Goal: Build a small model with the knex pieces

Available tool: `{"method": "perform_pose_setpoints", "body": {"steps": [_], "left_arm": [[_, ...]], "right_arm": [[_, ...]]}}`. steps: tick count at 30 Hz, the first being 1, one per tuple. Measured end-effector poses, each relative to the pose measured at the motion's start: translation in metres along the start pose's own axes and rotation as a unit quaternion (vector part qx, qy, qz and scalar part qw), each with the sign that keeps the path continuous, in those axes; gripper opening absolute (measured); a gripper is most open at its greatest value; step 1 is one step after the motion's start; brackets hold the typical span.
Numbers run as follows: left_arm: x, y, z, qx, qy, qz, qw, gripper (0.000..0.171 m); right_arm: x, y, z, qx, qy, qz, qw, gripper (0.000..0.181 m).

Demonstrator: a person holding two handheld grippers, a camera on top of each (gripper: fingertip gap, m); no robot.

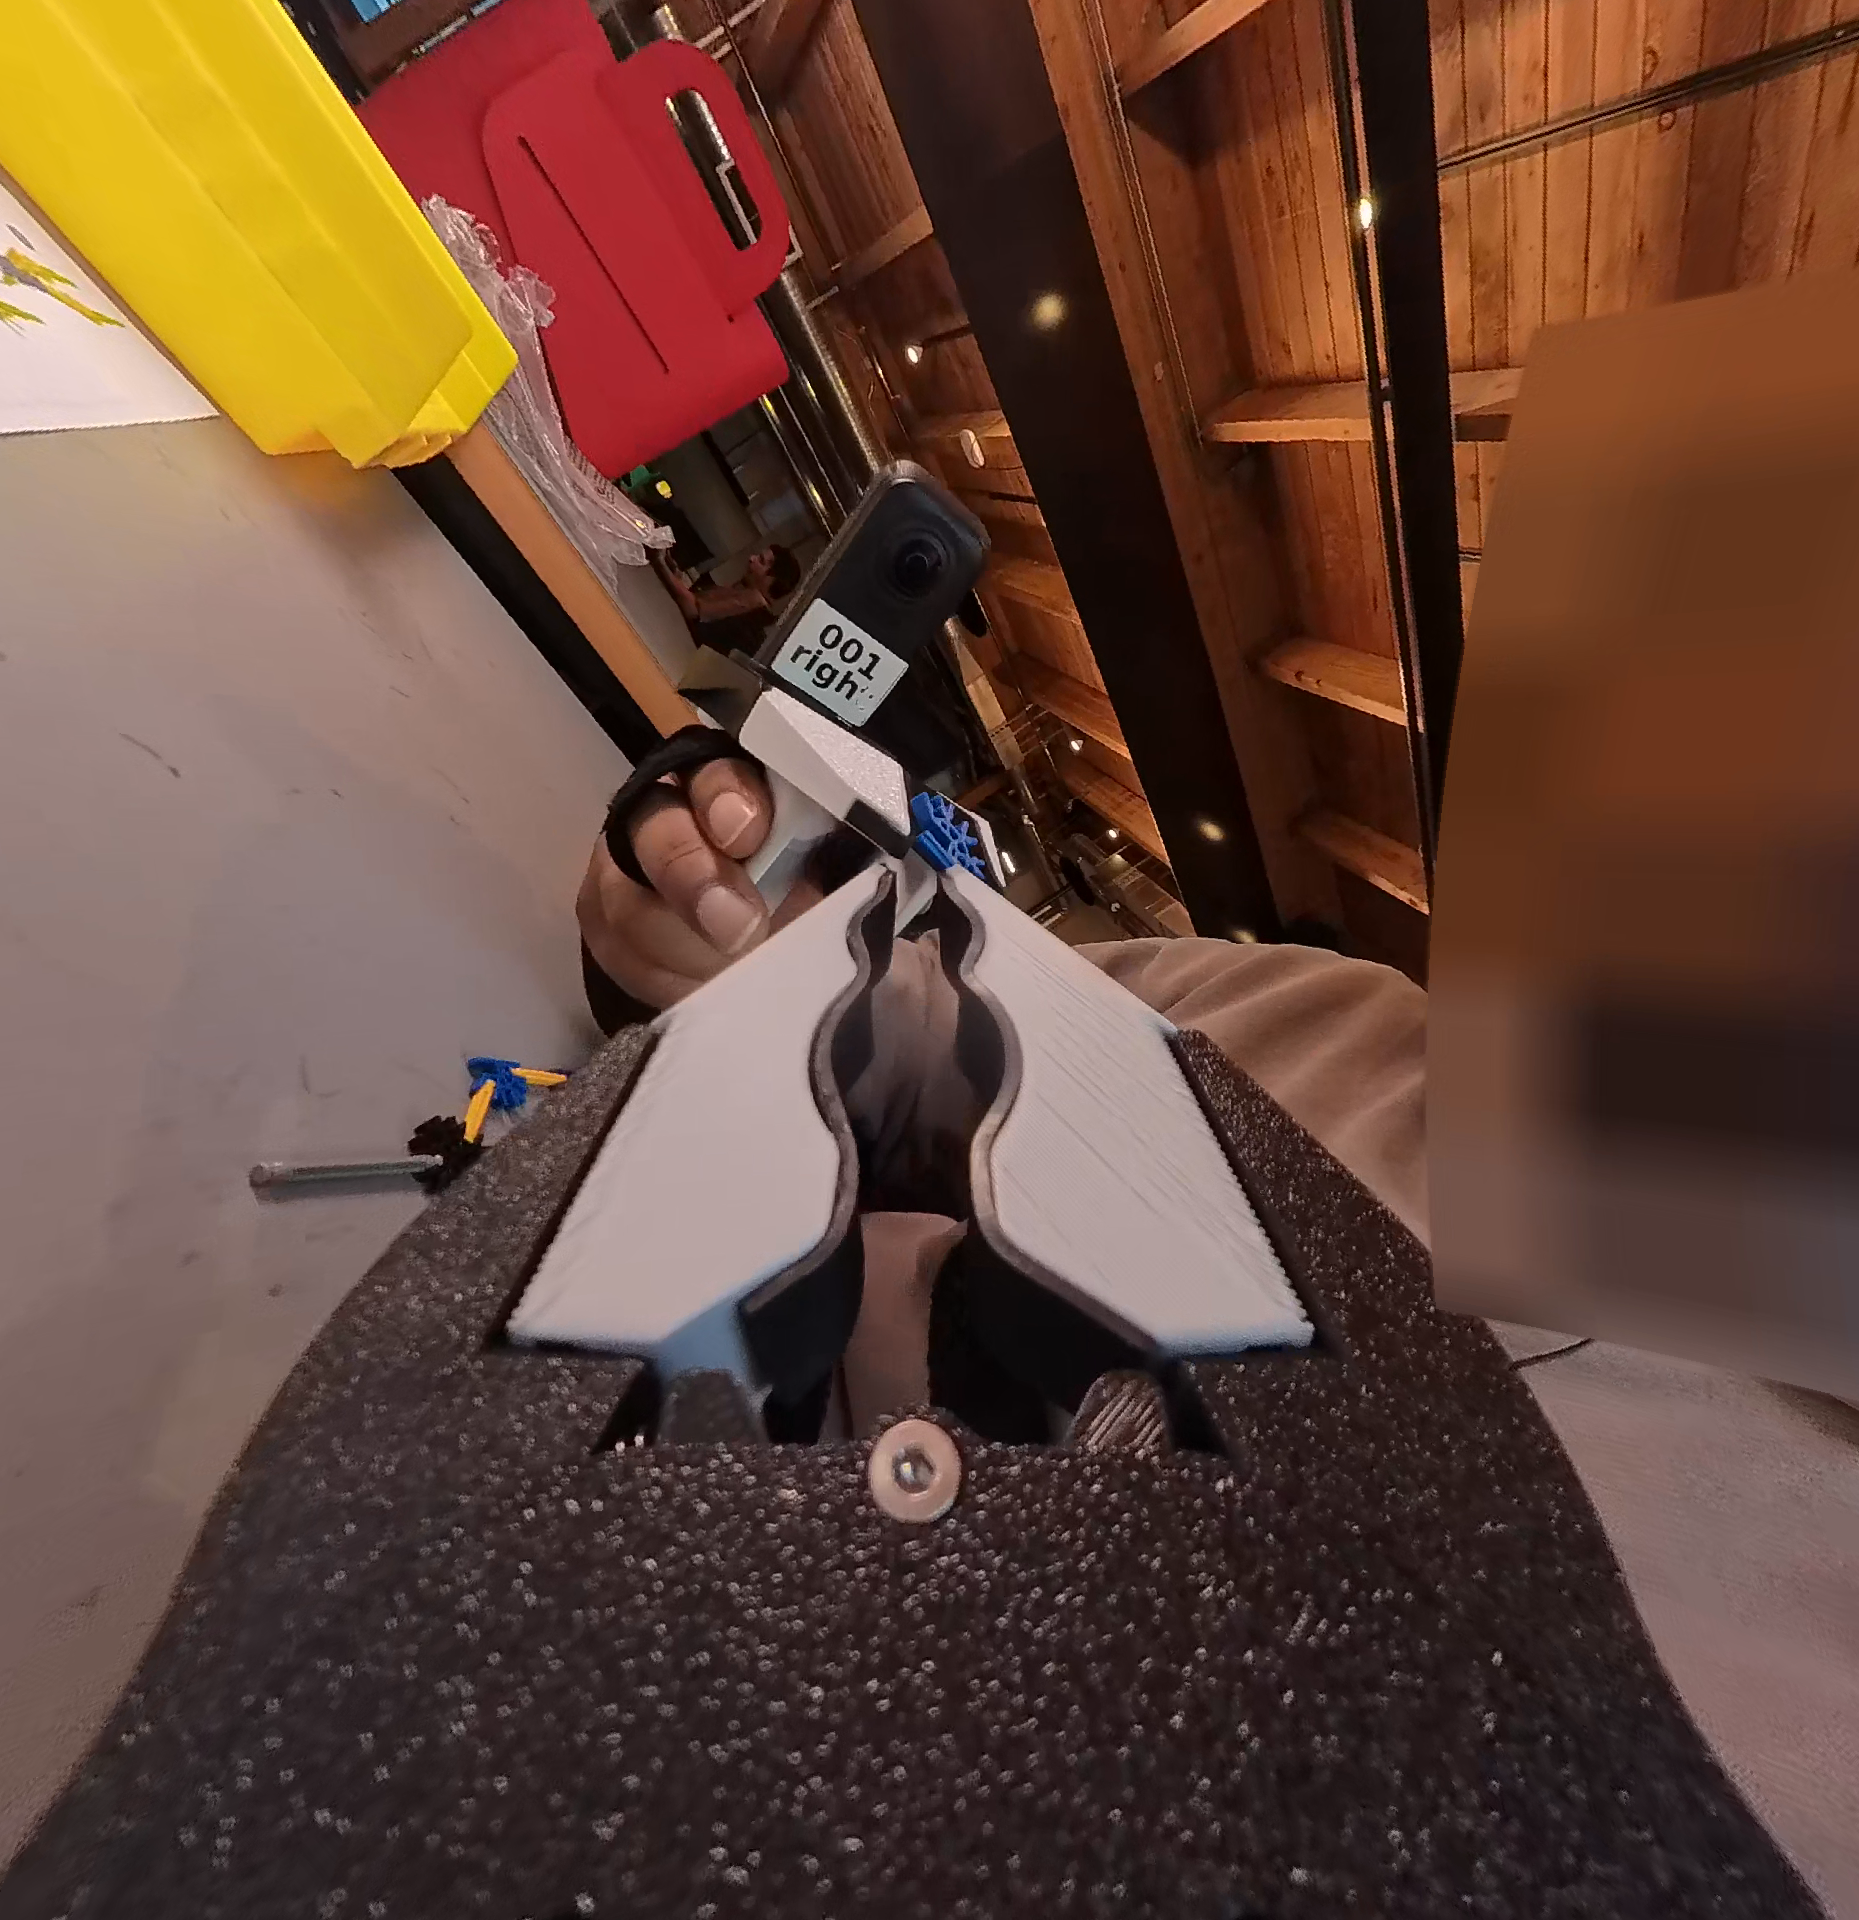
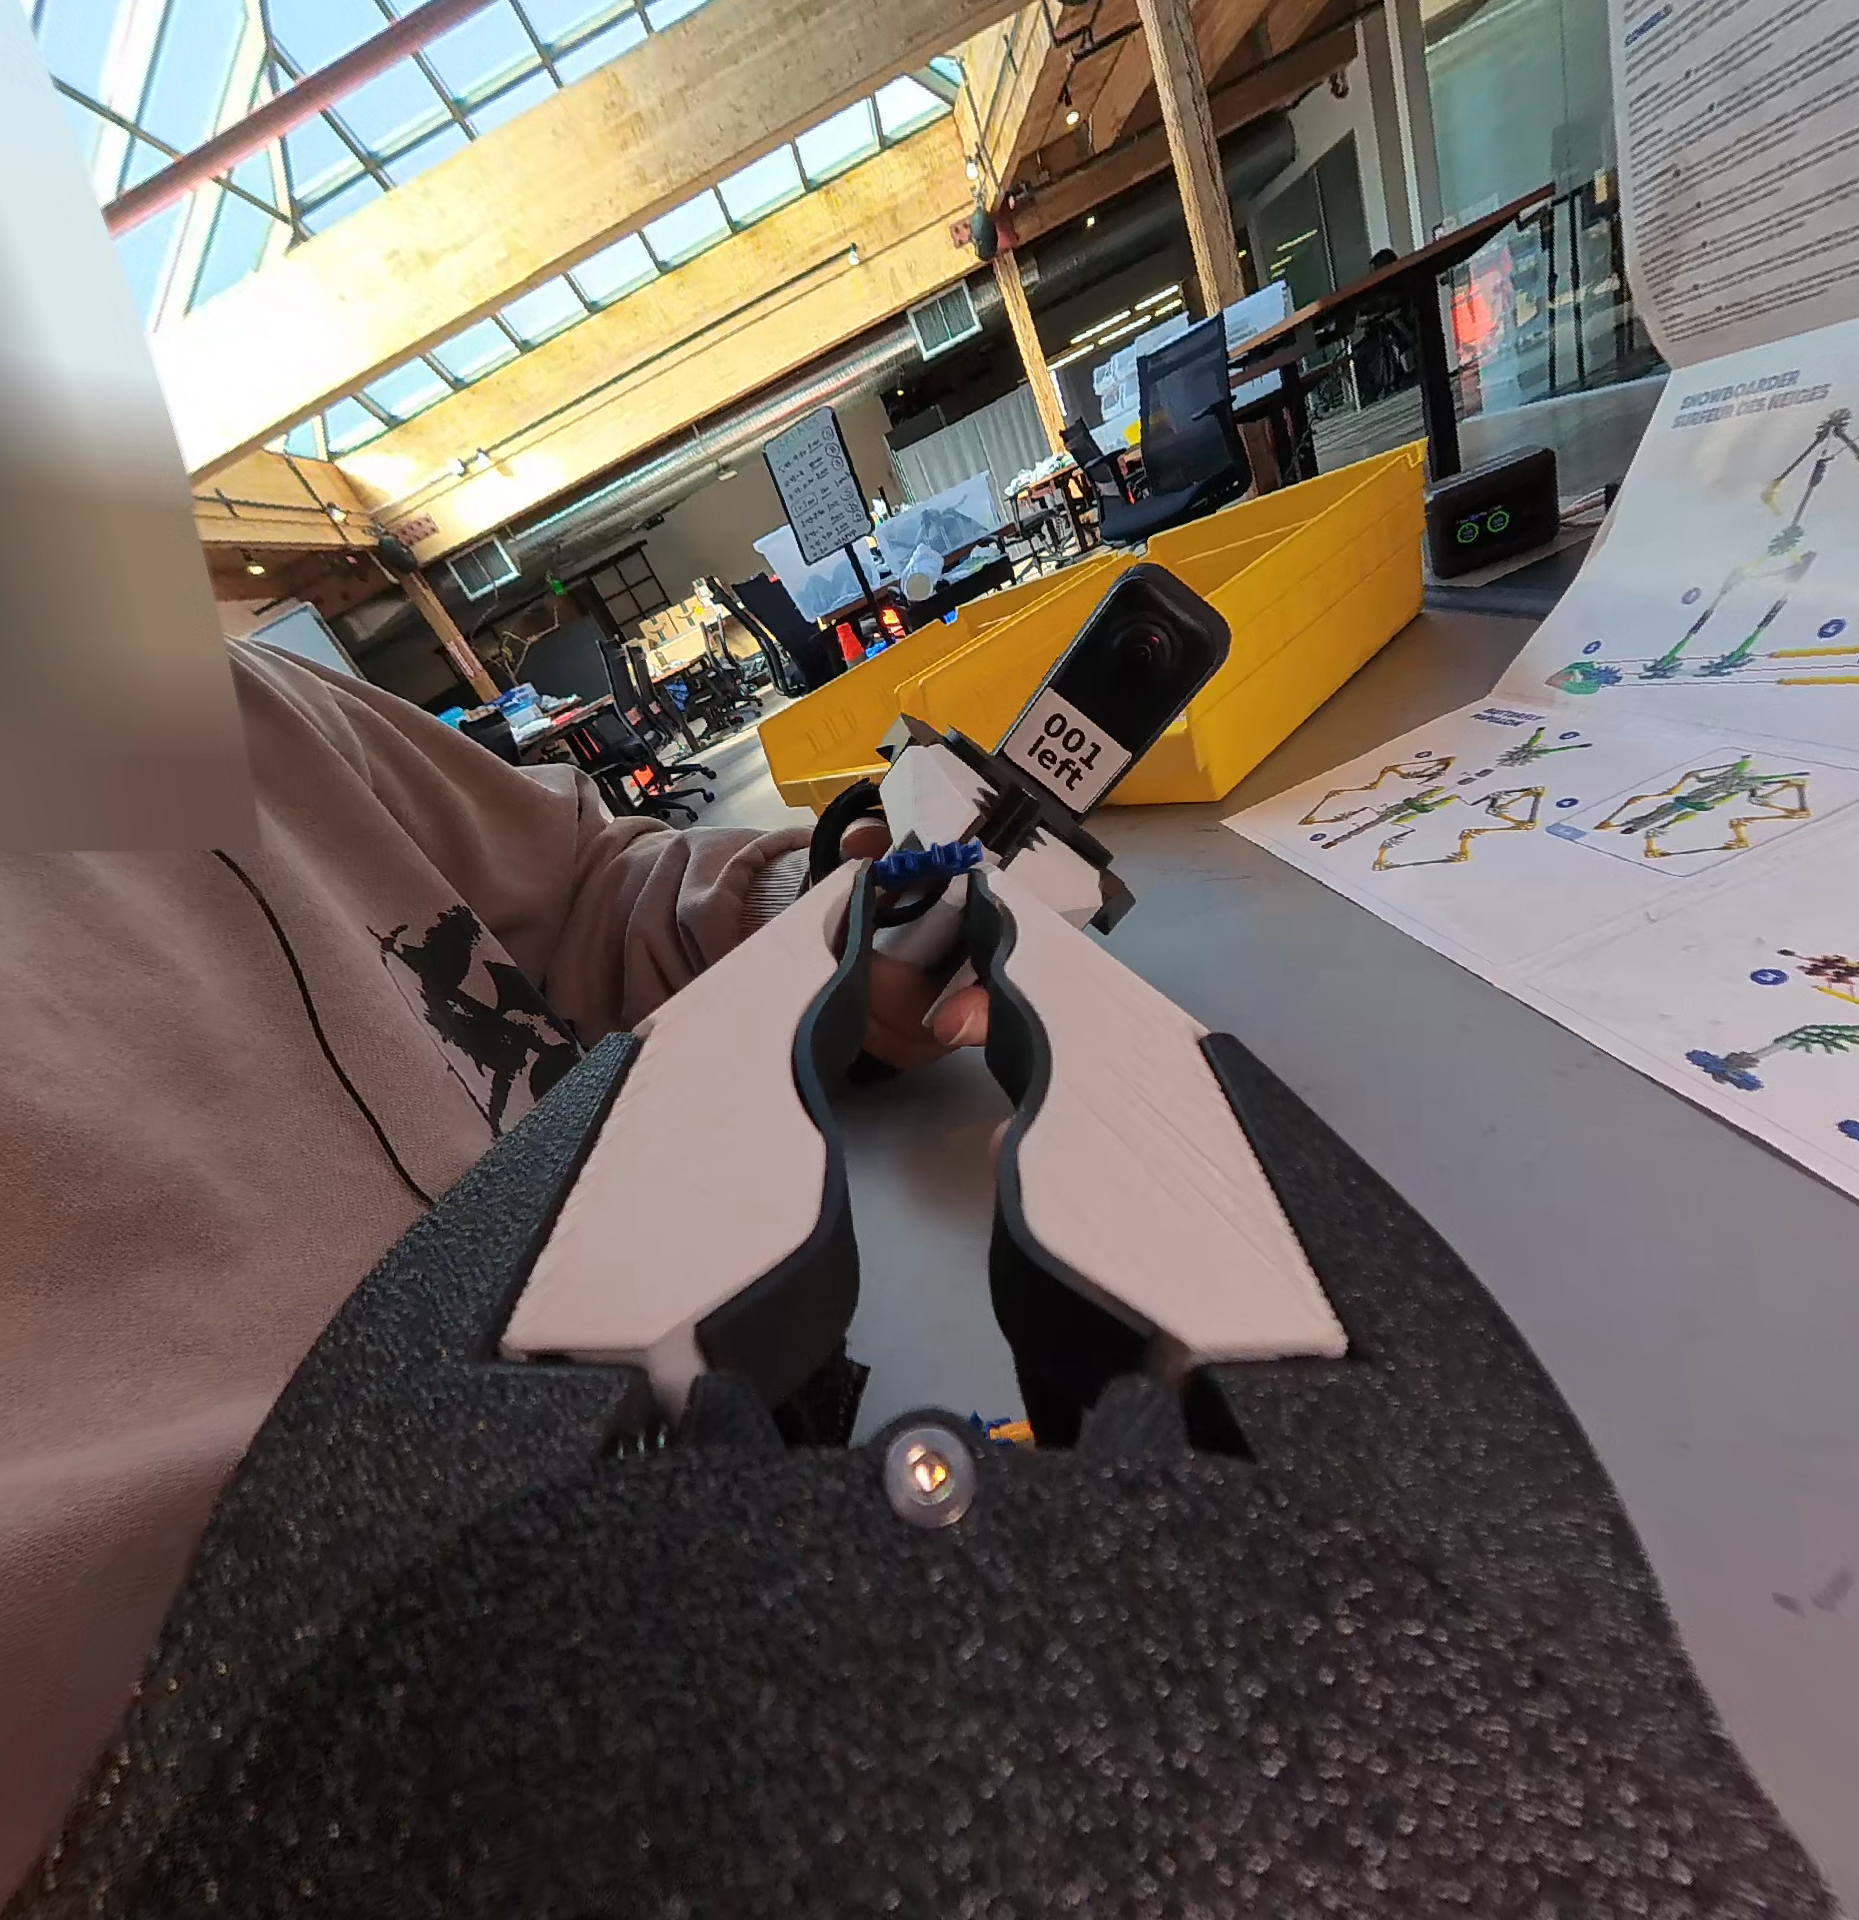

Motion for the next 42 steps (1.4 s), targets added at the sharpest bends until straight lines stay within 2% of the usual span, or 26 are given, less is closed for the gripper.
{"method": "perform_pose_setpoints", "body": {"steps": [7,18,29,42], "left_arm": [[0.003,-0.001,0.001,0.002,-0.031,0.013,0.999,0.006],[0.005,-0.001,0.003,0.007,-0.048,0.017,0.999,0.006],[0.007,0.002,0.009,0.032,-0.059,0.016,0.998,0.007],[0.001,0.001,0.006,0.029,-0.016,0.018,0.999,0.003]], "right_arm": [[-0.002,0.001,0.001,0.021,-0.043,0.022,0.999,0.016],[0.000,0.001,0.004,0.039,-0.066,0.024,0.997,0.016],[0.005,0.001,0.010,0.091,-0.158,0.057,0.982,0.016],[0.008,0.001,0.007,0.074,-0.145,0.055,0.985,0.013]]}}
Point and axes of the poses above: each gripper's, where its closed fingertips meet, y out along the fingers, z out of its underside, x = y × z across the jaws, the point moved 6 cm from there along -y, back along the fingers, and after that the axes turned 2 degrees about -y, right-handed, at the moved point
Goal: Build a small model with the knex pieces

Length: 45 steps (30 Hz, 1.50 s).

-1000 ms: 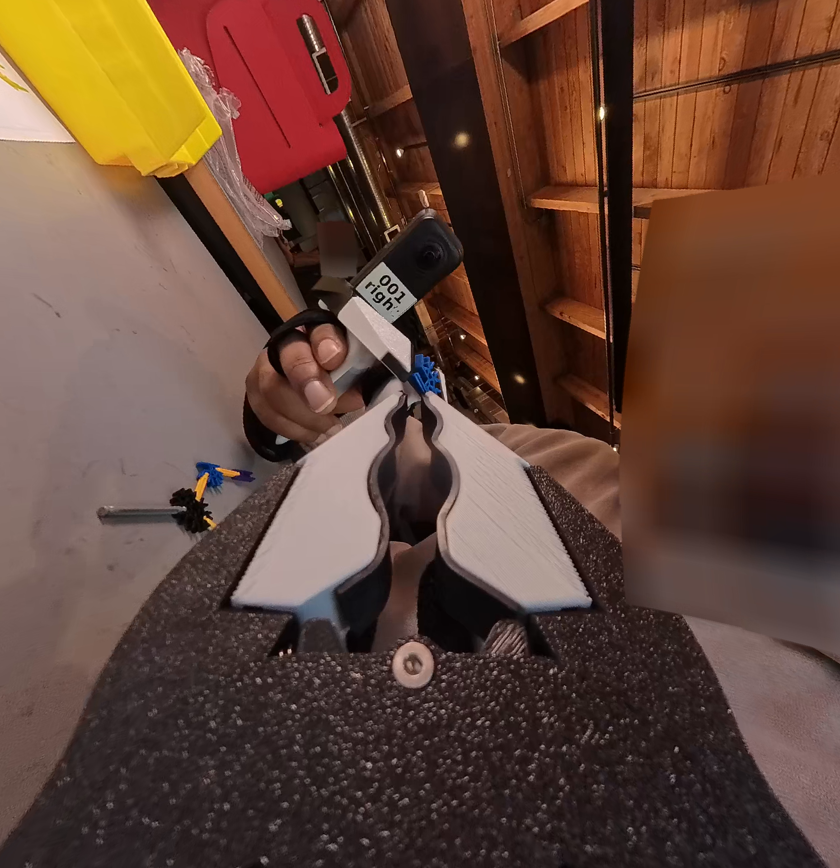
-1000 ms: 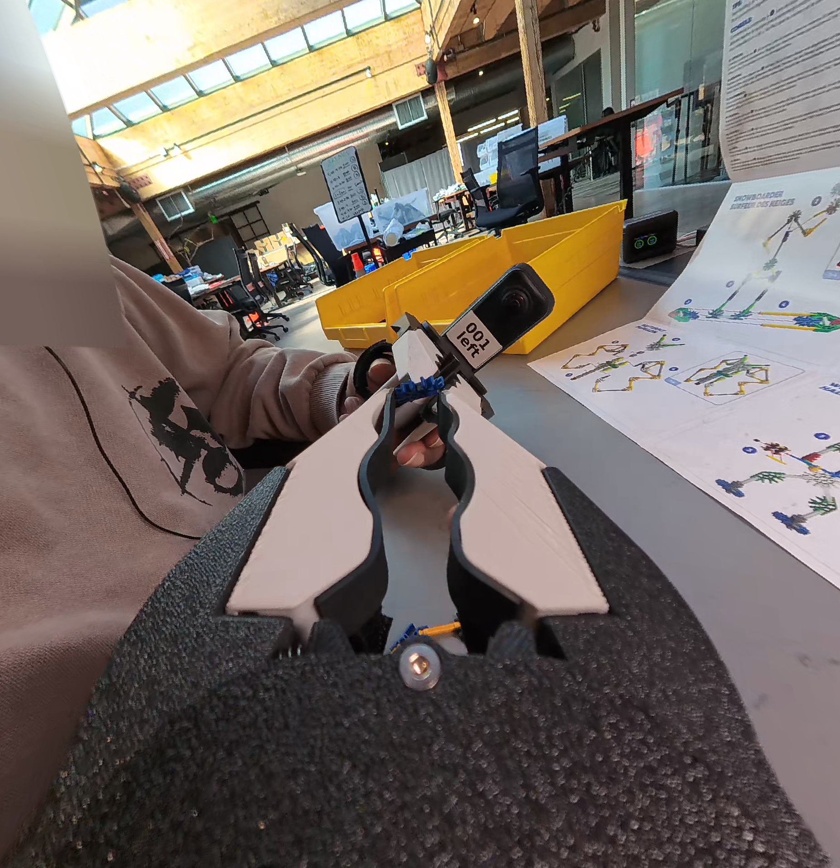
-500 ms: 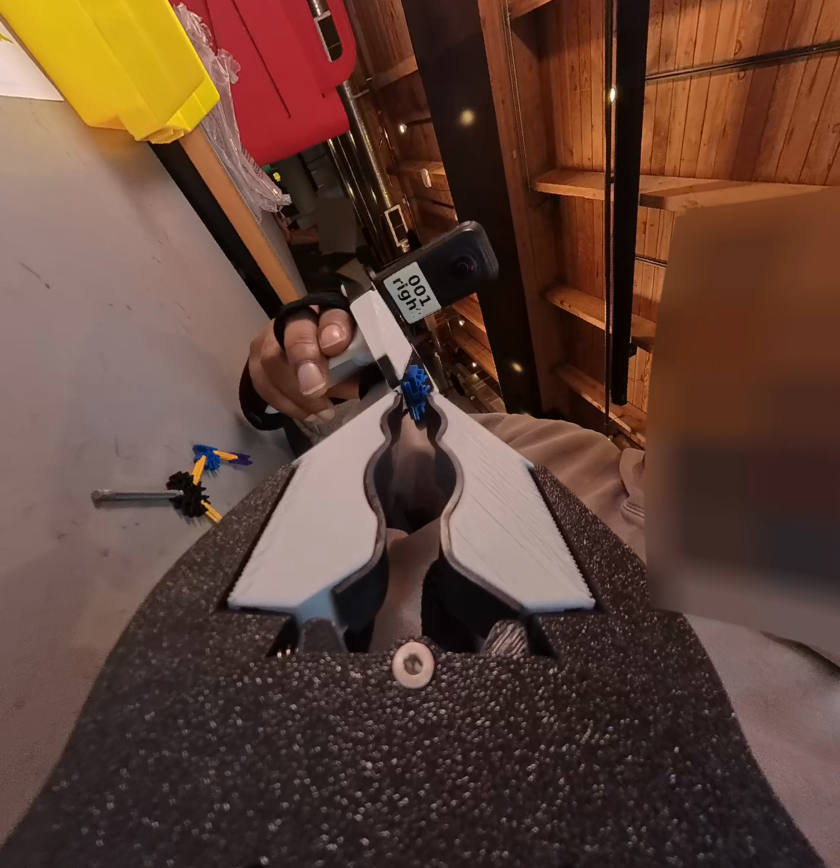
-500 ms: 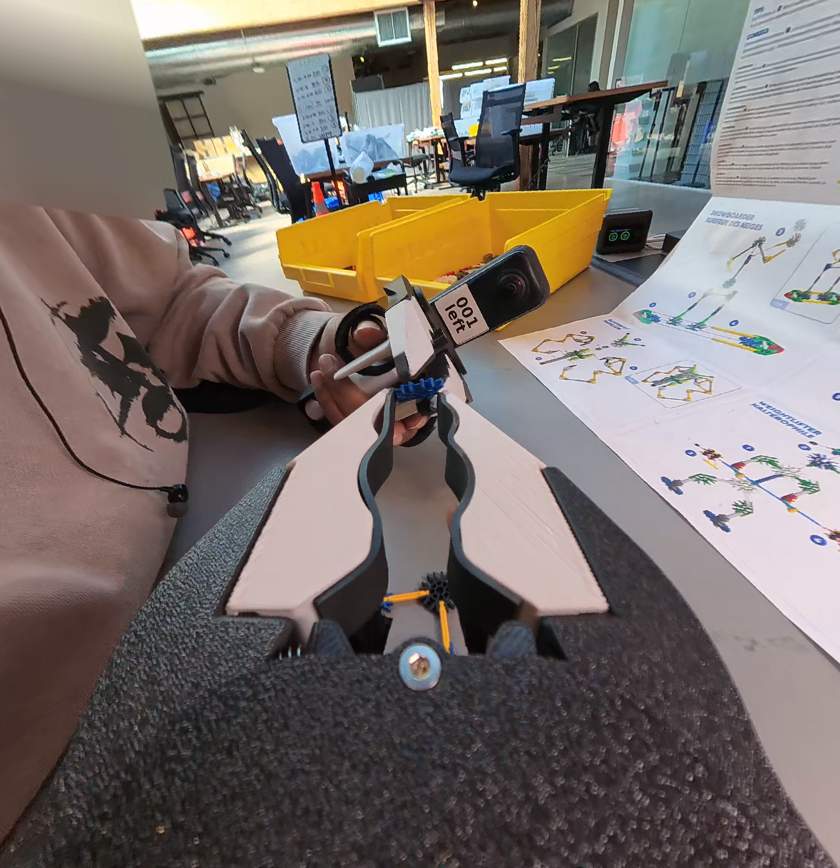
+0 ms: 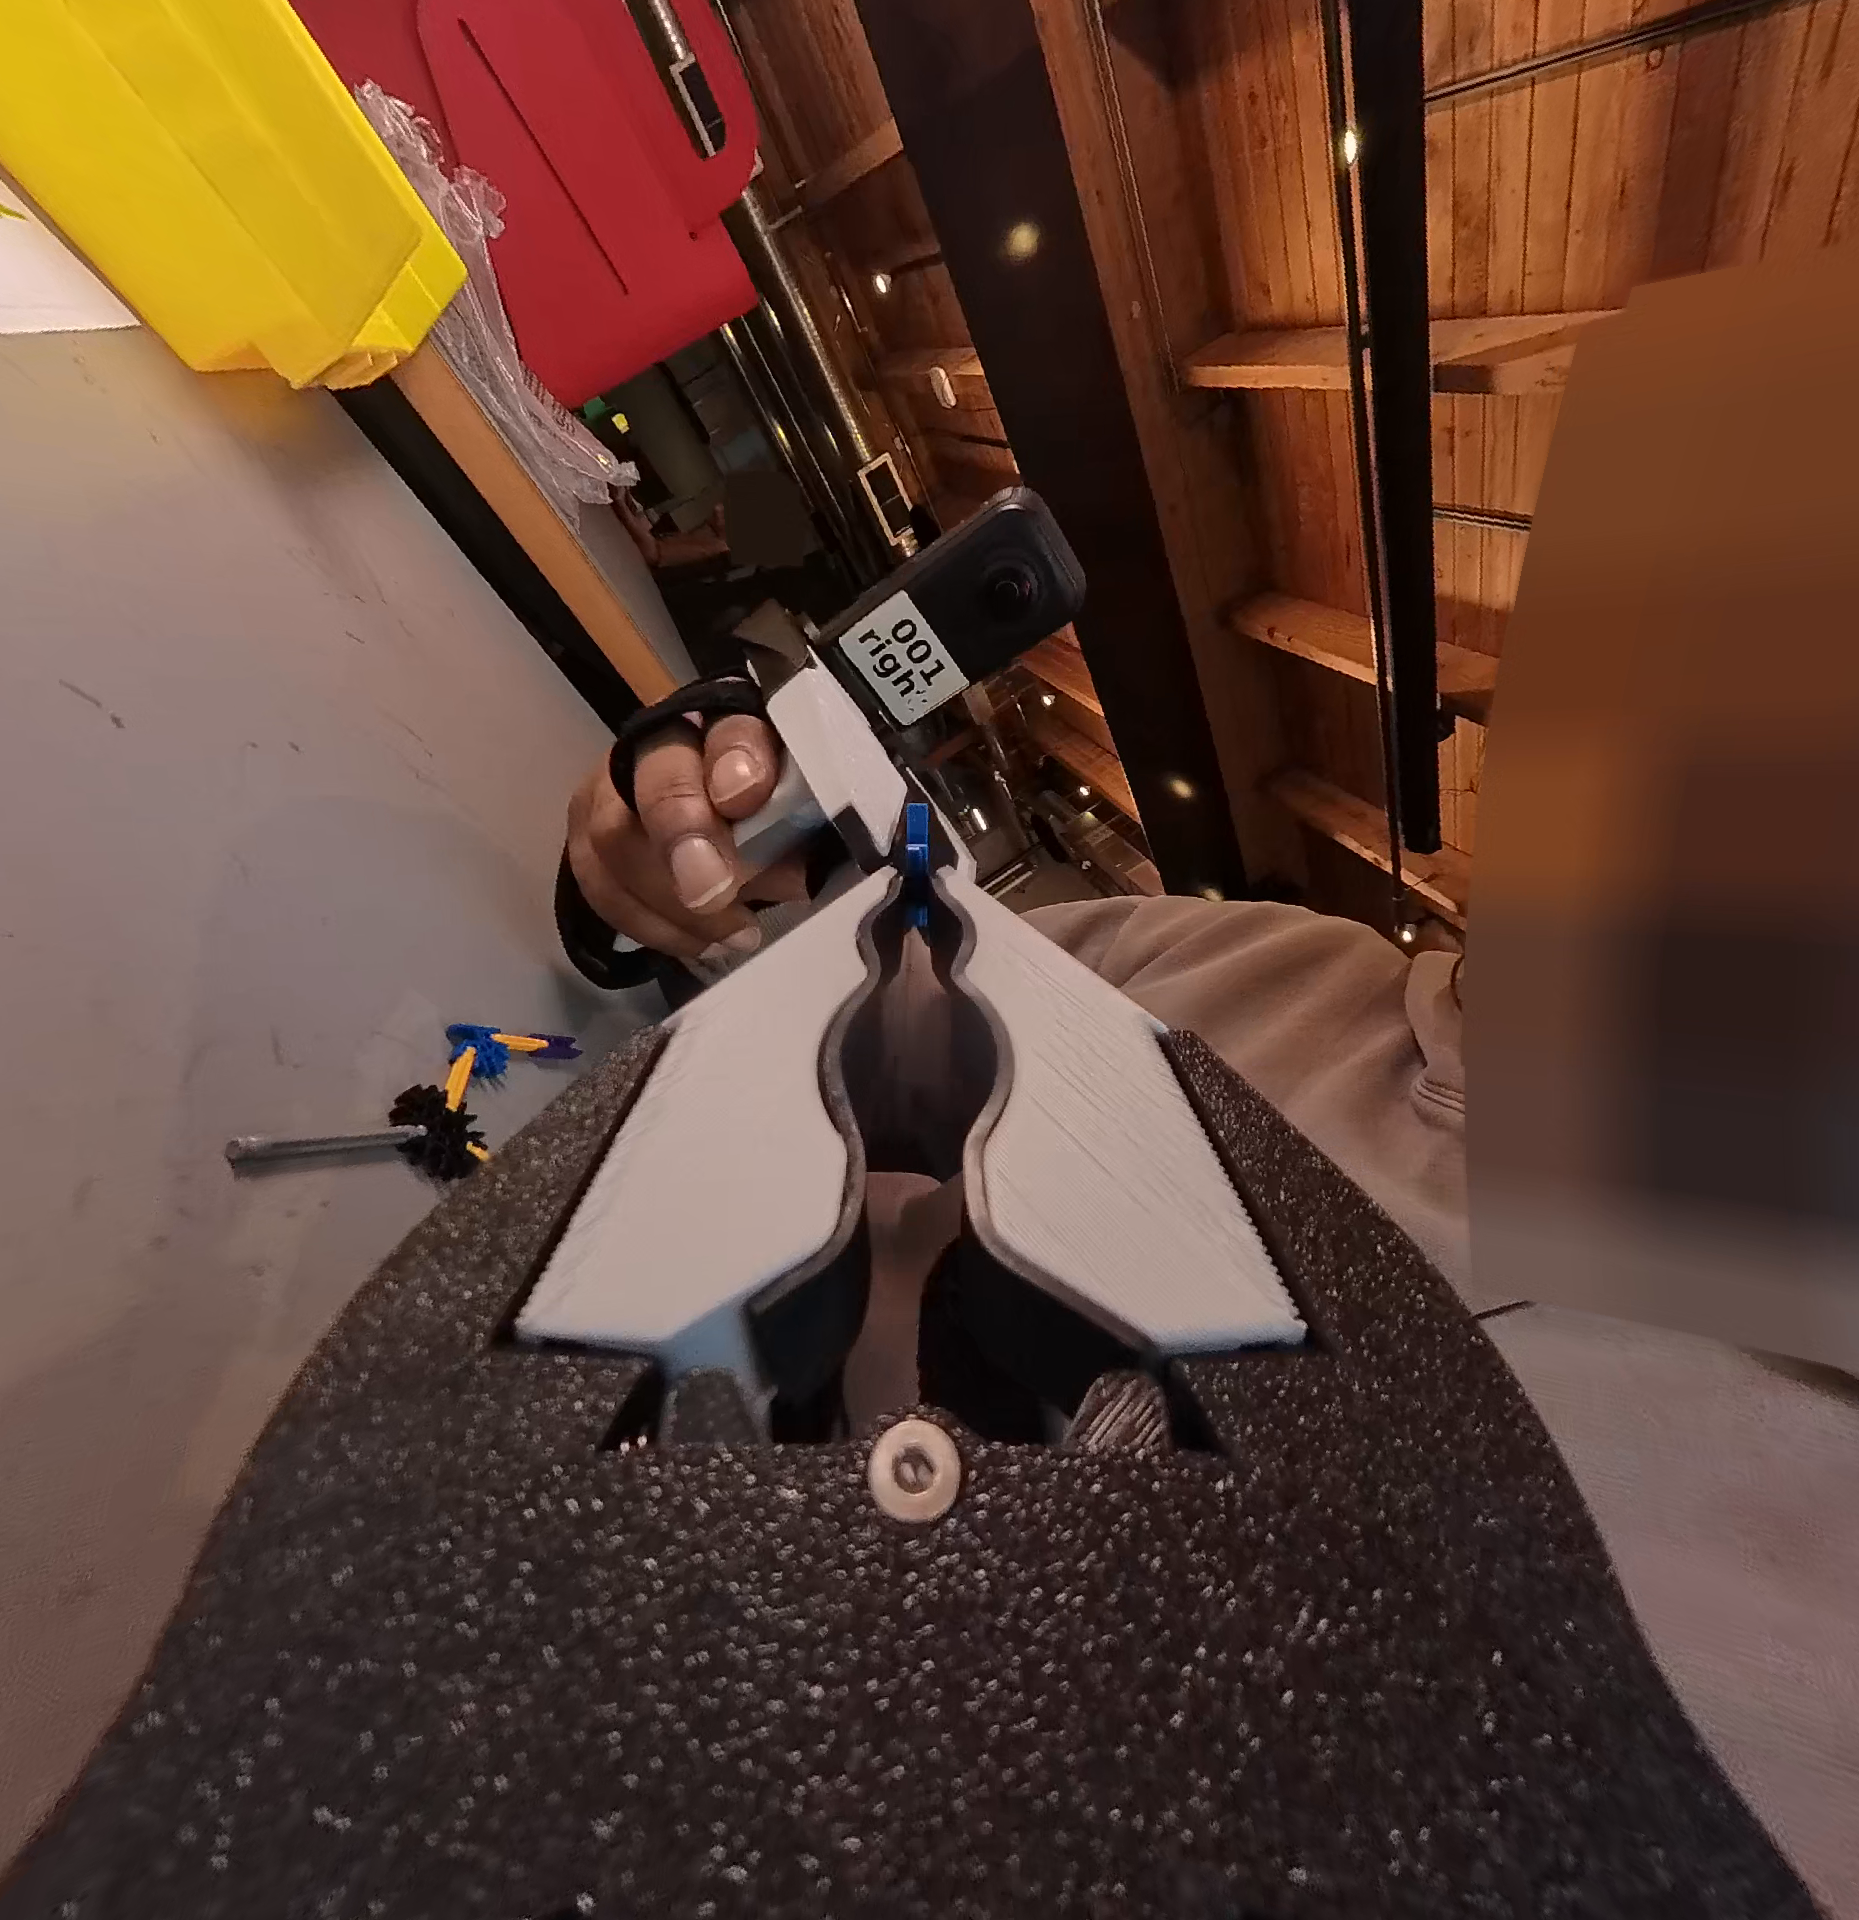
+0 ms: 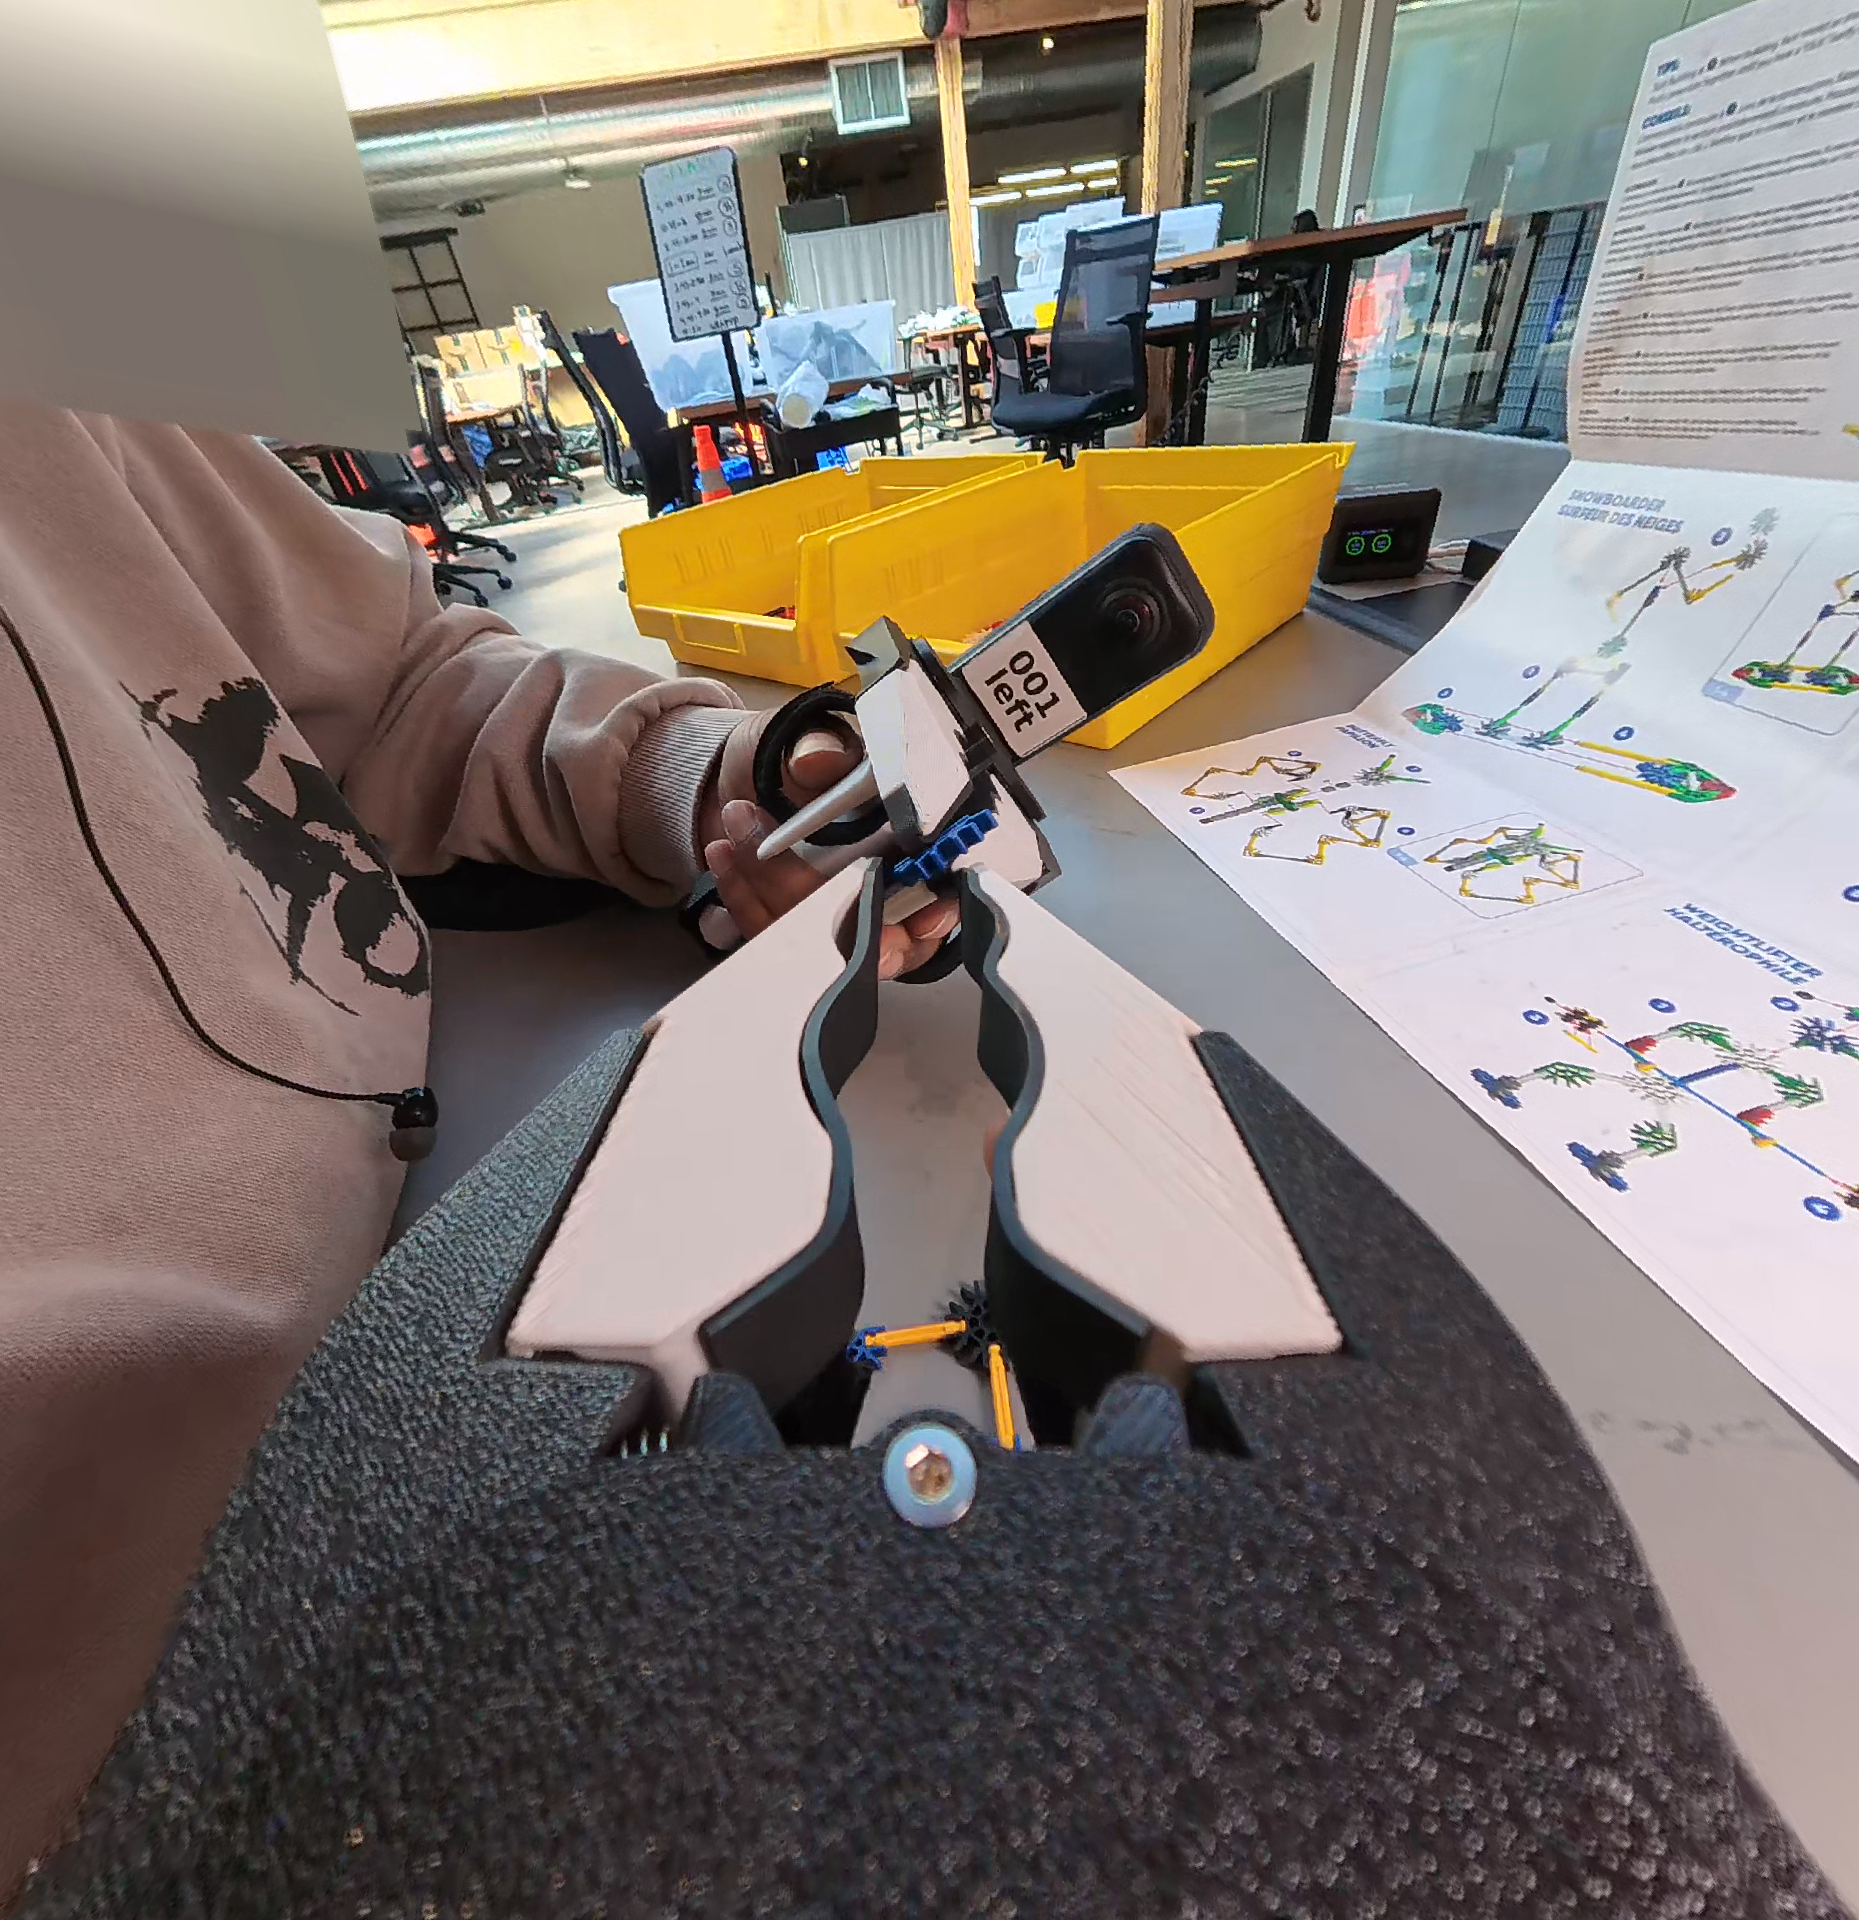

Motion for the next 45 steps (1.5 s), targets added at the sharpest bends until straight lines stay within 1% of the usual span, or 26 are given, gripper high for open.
{"method": "perform_pose_setpoints", "body": {"steps": [3,7,18,23,26,32,37,41,45], "left_arm": [[0.002,-0.001,-0.001,0.001,0.026,-0.020,0.999,0.003],[0.002,-0.001,-0.001,0.010,0.063,-0.045,0.997,0.003],[0.007,-0.004,-0.003,0.019,0.119,-0.100,0.988,0.003],[0.011,-0.006,-0.004,0.035,0.167,-0.158,0.972,0.003],[0.015,-0.008,-0.006,0.040,0.192,-0.203,0.959,0.006],[0.016,-0.008,-0.006,0.056,0.216,-0.237,0.945,0.006],[0.020,-0.010,-0.005,0.055,0.203,-0.237,0.948,0.006],[0.022,-0.010,-0.005,0.060,0.209,-0.245,0.945,0.007],[0.022,-0.015,-0.010,0.042,0.203,-0.250,0.946,0.011]], "right_arm": [[-0.001,0.001,0.002,0.006,0.008,0.000,1.000,0.018],[-0.004,0.001,0.004,0.012,0.015,0.013,1.000,0.011],[-0.010,0.002,0.009,0.039,0.037,0.029,0.998,0.009],[-0.014,0.003,0.015,0.067,0.042,0.044,0.996,0.008],[-0.017,0.005,0.020,0.084,0.044,0.057,0.994,0.003],[-0.018,0.006,0.023,0.101,0.038,0.068,0.992,0.002],[-0.019,0.007,0.026,0.109,0.038,0.071,0.991,0.002],[-0.020,0.007,0.028,0.118,0.032,0.077,0.989,0.002],[-0.021,0.007,0.030,0.129,0.025,0.085,0.988,0.002]]}}
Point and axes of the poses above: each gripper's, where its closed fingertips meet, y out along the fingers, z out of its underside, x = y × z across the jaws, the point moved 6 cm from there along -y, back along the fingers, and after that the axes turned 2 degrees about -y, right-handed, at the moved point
